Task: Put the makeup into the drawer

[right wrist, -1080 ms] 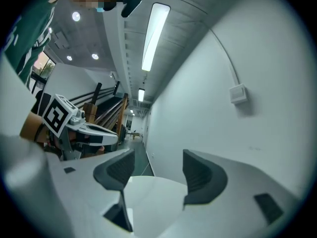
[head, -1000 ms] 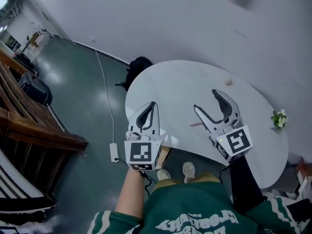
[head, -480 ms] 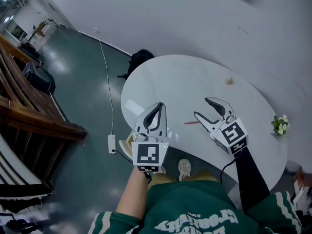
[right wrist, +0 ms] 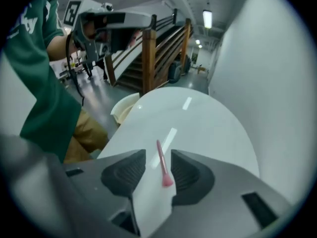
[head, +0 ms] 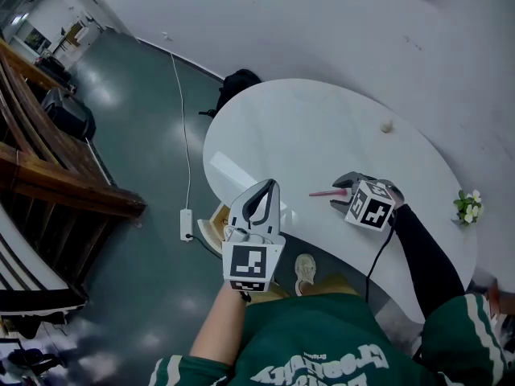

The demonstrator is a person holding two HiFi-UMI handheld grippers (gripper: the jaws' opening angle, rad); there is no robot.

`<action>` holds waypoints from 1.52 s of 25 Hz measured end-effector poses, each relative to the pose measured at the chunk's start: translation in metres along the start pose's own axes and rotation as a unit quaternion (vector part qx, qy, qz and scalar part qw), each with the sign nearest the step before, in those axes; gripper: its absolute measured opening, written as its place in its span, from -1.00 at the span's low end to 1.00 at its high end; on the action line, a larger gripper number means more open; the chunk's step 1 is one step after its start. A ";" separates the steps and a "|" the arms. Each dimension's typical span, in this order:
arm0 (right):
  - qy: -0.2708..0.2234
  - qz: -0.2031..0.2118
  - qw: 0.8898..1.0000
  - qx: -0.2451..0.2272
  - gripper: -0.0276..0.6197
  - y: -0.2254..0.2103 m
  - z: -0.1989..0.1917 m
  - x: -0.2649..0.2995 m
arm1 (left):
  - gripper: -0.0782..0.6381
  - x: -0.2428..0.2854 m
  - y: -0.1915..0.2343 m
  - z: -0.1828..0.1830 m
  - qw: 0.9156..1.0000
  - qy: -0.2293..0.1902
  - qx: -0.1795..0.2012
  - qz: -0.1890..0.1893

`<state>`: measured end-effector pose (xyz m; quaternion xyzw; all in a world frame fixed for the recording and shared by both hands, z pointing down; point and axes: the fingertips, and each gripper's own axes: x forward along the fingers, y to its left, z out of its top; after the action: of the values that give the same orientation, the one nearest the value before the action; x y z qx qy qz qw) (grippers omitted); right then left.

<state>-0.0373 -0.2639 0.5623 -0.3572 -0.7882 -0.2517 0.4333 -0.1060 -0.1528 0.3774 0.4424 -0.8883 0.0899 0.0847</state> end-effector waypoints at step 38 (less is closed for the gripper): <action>-0.227 -0.213 0.934 0.174 -0.76 -0.061 0.072 -0.096 | -0.78 -0.011 0.026 0.025 0.999 -0.021 0.002 0.037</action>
<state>-0.0857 -0.2840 0.4388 -0.1471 -0.9546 -0.1092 0.2348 -0.1216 -0.1346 0.3486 0.4110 -0.9055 0.0857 0.0621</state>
